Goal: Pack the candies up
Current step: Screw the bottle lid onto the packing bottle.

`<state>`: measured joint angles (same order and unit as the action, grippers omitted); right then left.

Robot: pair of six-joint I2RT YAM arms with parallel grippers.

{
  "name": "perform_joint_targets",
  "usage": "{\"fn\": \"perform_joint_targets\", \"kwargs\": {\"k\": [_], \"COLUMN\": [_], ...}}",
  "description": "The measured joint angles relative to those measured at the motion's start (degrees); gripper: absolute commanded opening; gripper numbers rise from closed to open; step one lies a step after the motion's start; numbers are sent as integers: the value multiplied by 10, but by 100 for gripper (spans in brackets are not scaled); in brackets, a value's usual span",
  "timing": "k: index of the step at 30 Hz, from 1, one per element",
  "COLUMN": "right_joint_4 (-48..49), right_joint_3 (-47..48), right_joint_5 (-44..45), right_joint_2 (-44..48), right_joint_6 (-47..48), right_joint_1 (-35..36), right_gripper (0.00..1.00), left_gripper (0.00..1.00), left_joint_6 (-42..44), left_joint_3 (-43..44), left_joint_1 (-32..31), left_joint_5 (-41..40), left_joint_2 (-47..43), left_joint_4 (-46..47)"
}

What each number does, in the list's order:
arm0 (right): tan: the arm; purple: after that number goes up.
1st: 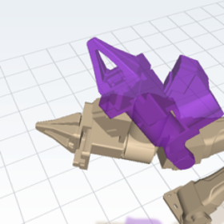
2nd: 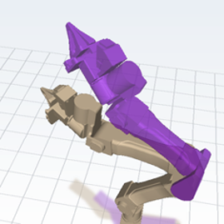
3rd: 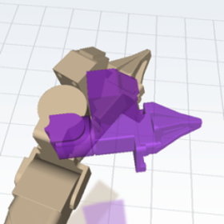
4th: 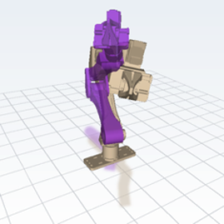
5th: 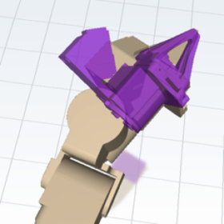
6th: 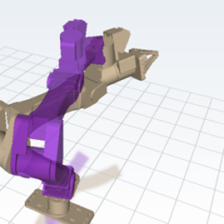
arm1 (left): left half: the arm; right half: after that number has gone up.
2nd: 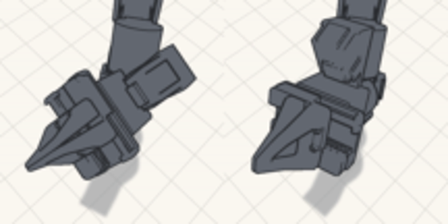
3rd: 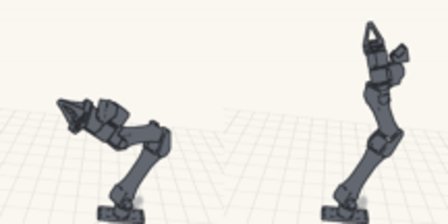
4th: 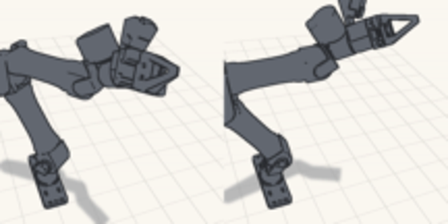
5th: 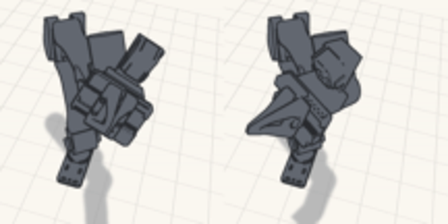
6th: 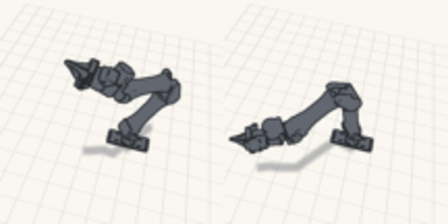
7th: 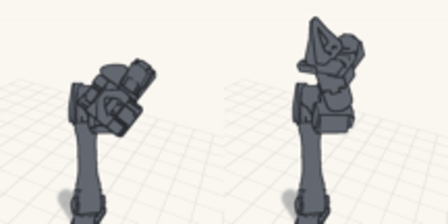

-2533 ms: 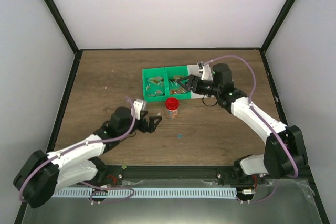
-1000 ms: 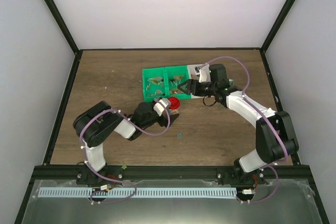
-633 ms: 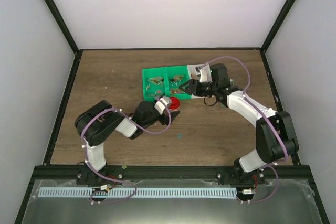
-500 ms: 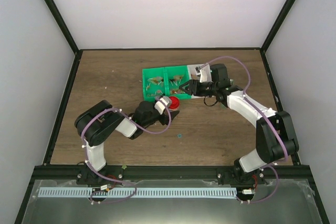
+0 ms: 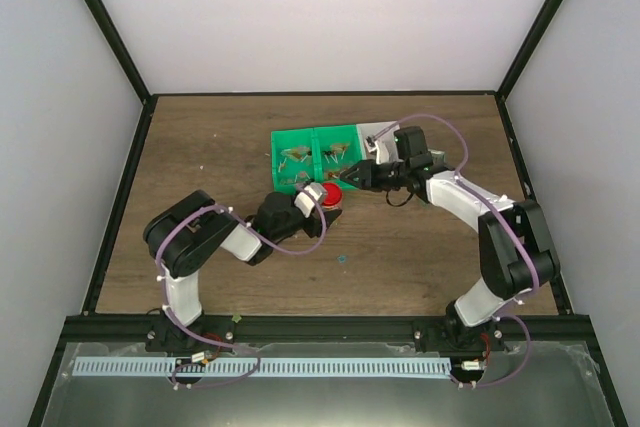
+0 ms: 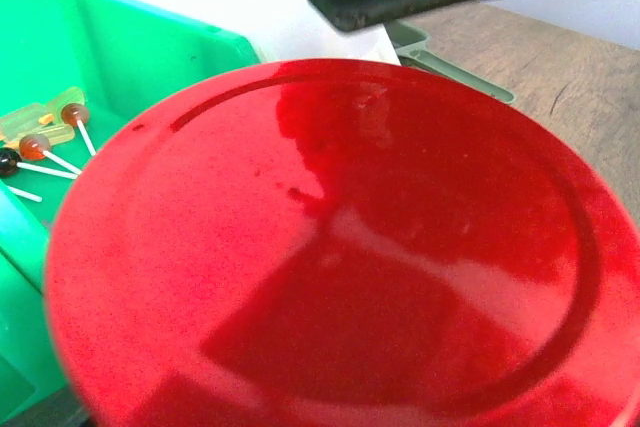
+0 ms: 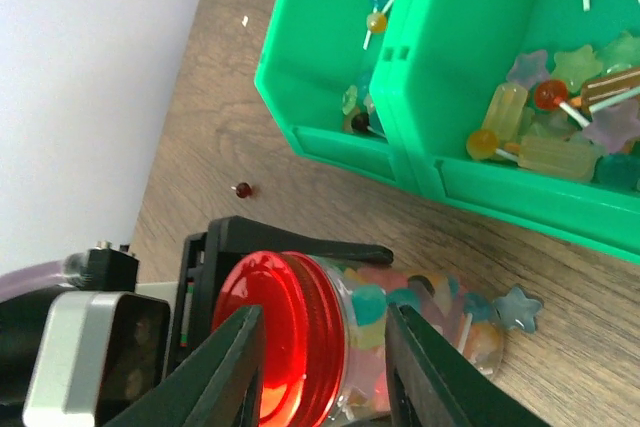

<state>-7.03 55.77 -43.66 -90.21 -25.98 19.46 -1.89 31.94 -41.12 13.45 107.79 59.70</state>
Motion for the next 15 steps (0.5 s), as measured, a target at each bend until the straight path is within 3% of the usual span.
{"fn": "perform_joint_targets", "kwargs": {"k": [10,15], "right_joint_4": [-17,-16], "right_joint_3": [3,17], "right_joint_5": [-1,2], "right_joint_2": [-33,-42], "right_joint_6": [31,39], "right_joint_1": [28,34], "right_gripper": [28,18], "left_gripper": [62,62], "left_joint_6": [-2,-8], "left_joint_3": [5,5], "left_joint_1": [0,0], "left_joint_5": [3,3], "left_joint_2": [12,18], "left_joint_4": [14,26]}}
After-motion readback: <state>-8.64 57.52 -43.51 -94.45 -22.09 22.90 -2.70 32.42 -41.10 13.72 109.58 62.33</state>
